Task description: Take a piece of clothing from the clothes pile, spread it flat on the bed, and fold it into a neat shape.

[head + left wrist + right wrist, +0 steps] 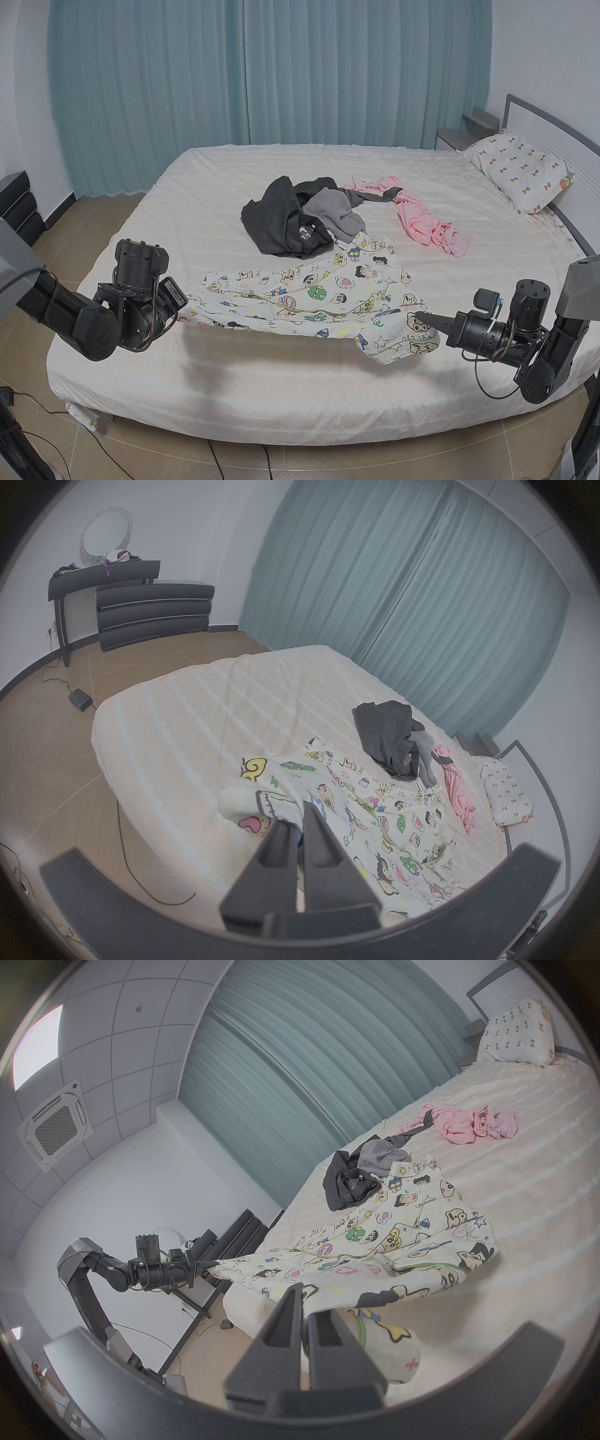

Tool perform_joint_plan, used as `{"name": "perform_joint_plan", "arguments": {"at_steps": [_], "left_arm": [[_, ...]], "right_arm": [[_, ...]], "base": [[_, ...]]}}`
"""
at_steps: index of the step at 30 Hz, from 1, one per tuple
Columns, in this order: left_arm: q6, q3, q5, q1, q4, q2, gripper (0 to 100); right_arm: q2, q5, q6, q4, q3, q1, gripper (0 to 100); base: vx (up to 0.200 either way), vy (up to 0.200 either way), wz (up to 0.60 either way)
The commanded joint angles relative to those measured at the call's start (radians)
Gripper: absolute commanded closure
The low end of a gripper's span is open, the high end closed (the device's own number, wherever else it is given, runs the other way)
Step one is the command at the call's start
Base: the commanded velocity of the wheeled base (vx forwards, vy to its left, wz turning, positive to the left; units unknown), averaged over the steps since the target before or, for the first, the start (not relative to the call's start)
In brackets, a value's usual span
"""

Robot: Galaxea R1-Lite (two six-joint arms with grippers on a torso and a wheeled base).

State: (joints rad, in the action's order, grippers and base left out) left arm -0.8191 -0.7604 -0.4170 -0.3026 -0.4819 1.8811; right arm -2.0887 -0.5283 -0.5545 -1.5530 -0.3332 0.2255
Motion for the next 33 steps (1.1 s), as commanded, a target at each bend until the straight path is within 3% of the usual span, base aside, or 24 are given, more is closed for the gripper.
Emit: {"name": "perform_joint_plan", "arguments": {"at_steps": [1, 16, 23, 33], "left_arm": [[-0.002, 0.027, 0.0, -0.003, -0.001, -0.017, 100], [-0.018, 0.023, 0.004, 0.003, -0.001, 0.009, 100], [-0.017, -0.091, 0.006, 0.005, 0.049, 0.107, 100], [-0.017, -0.369, 0.007, 0.034, 0.19, 0.285, 100]], "right_arm": [[0.027, -0.001, 0.001, -0.013, 0.022, 0.001, 100], [0.038, -0.002, -0.002, -0.012, 0.043, 0.003, 100], [-0.014, -0.001, -0.004, -0.012, -0.027, 0.001, 100], [-0.154, 0.027, -0.004, -0.01, -0.168, 0.0, 100]], "base": [[0.0, 0.0, 0.0], [0.0, 0.0, 0.0], [0.0, 0.0, 0.0], [0.0, 0.0, 0.0]]}}
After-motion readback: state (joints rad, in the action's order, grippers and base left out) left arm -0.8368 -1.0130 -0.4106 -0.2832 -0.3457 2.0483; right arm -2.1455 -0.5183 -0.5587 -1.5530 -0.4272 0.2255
